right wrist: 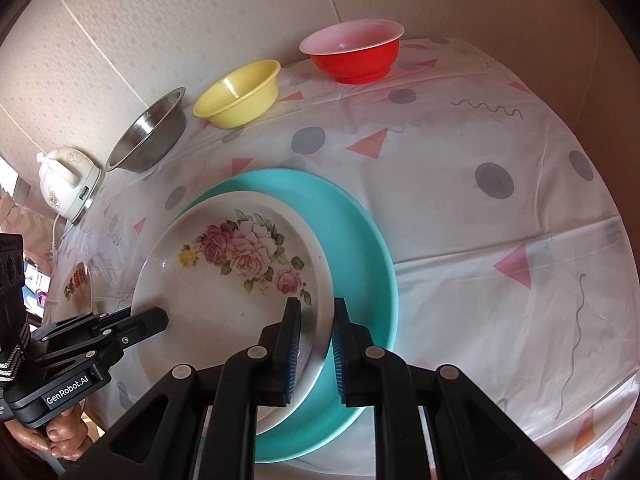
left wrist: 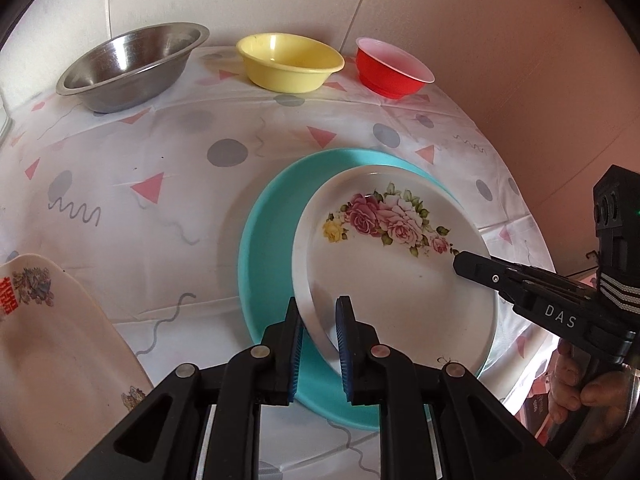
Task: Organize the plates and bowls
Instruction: 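Carry the rose-print plate with the left gripper over the turquoise plate, then lower the rose-print plate onto the turquoise plate and open the left gripper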
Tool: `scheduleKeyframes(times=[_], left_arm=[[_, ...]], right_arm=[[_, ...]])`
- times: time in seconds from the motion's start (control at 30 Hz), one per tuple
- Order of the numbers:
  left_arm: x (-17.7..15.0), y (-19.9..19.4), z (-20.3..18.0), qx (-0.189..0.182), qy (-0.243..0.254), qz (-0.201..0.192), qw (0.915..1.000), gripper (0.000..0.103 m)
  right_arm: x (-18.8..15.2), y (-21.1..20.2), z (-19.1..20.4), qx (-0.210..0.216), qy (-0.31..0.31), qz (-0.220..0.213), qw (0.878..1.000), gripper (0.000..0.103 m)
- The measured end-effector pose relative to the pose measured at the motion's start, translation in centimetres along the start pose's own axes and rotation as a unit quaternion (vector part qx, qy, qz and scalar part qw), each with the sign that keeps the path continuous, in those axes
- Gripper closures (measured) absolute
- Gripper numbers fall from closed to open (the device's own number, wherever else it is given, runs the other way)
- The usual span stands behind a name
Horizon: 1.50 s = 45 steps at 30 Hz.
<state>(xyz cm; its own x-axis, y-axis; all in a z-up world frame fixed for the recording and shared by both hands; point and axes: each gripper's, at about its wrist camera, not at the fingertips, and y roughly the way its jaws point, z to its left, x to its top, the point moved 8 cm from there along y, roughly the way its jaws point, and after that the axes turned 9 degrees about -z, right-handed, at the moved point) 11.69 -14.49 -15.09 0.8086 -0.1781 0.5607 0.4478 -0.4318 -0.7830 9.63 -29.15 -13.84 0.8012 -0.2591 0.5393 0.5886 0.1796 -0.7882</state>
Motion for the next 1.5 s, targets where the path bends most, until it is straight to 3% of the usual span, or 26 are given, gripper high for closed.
scheduleKeyframes(times=[0.47, 0.57, 0.67, 0.8, 0.97, 1.07, 1.4, 1.5], left_arm=[[-0.2, -0.1, 0.0, 0.016, 0.006, -0.003, 0.9999, 0.085], [-0.3, -0.1, 0.1, 0.011, 0.000, -0.001, 0.9999, 0.085], [-0.4, -0.3, 0.2, 0.012, -0.003, -0.002, 0.9999, 0.085], [-0.5, -0.4, 0.1, 0.013, 0.003, -0.005, 0.9999, 0.085], [-0.4, -0.3, -0.1, 0.013, 0.011, -0.005, 0.9998, 0.085], [-0.5, -0.3, -0.1, 0.013, 0.010, -0.005, 0.9999, 0.084], [-0.5, -0.4, -0.2, 0.026, 0.018, -0.008, 0.9995, 0.084], [-0.6, -0.5, -0.3, 0.029, 0.020, -0.010, 0.9993, 0.084]], right_arm=[[0.0, 0.1, 0.0, 0.002, -0.011, -0.004, 1.000, 0.088], [-0.1, -0.2, 0.0, -0.002, -0.006, -0.001, 1.000, 0.077], [0.0, -0.8, -0.4, 0.002, 0.003, -0.007, 1.000, 0.075], [-0.3, -1.5, -0.6, 0.003, -0.002, -0.006, 1.000, 0.075], [-0.2, -1.6, 0.0, -0.011, -0.026, -0.022, 0.999, 0.092], [-0.3, -1.3, 0.3, -0.026, -0.048, -0.021, 0.998, 0.092], [-0.6, -0.9, 0.0, -0.019, -0.028, -0.007, 0.999, 0.091], [-0.9, -0.8, 0.1, -0.019, -0.024, -0.005, 1.000, 0.087]])
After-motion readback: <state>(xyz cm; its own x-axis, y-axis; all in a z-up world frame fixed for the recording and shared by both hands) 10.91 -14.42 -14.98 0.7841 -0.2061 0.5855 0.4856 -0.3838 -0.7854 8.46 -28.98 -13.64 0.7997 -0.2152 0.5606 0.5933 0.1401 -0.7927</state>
